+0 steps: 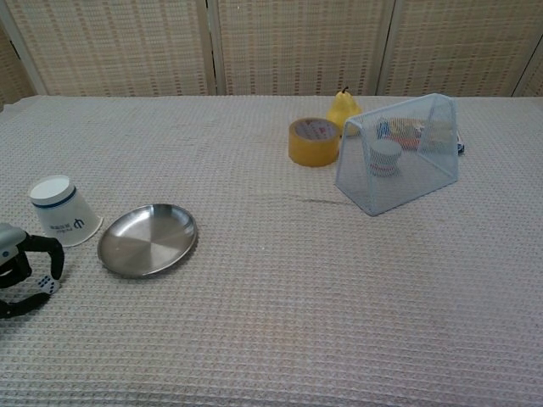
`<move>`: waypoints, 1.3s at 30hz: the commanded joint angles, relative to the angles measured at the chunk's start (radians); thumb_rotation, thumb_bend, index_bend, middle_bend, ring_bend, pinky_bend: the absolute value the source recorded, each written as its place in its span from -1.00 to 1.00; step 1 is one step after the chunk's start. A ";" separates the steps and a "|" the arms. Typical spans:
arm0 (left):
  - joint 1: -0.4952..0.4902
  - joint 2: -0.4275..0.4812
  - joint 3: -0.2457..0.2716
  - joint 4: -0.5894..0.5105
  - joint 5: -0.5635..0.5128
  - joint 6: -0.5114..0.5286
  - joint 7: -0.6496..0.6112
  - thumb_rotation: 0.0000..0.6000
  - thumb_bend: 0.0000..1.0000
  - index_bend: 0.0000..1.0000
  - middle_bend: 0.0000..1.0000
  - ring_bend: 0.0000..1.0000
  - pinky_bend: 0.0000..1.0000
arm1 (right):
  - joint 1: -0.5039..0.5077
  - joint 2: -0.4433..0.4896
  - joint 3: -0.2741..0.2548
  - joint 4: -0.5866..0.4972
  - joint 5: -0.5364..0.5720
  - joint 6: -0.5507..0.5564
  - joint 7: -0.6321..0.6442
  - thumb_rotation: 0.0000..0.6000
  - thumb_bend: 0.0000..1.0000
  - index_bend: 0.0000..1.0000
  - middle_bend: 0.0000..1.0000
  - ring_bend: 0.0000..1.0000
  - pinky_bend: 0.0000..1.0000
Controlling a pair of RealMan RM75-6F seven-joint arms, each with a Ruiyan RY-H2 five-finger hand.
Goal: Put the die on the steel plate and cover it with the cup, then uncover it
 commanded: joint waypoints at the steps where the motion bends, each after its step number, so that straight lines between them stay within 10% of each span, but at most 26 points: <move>1: -0.001 0.001 0.000 -0.001 -0.001 0.001 0.003 1.00 -0.25 0.08 1.00 1.00 1.00 | 0.000 0.000 0.000 0.000 0.001 0.000 0.000 1.00 -0.60 -1.00 -1.00 -1.00 -1.00; 17: -0.059 0.012 -0.057 -0.104 0.047 0.069 0.042 1.00 -0.05 0.13 1.00 1.00 1.00 | 0.002 0.000 -0.006 -0.001 -0.007 -0.004 0.003 1.00 -0.60 -1.00 -1.00 -1.00 -1.00; 26: -0.211 -0.058 -0.147 -0.110 -0.047 -0.149 0.095 1.00 -0.09 0.12 1.00 1.00 1.00 | -0.002 0.008 -0.012 -0.004 -0.021 0.005 0.017 1.00 -0.60 -1.00 -1.00 -1.00 -1.00; 39: -0.253 -0.115 -0.160 -0.032 -0.119 -0.201 0.146 1.00 -0.16 -0.04 1.00 1.00 1.00 | -0.003 0.015 -0.008 -0.004 -0.015 0.008 0.030 1.00 -0.60 -1.00 -1.00 -1.00 -1.00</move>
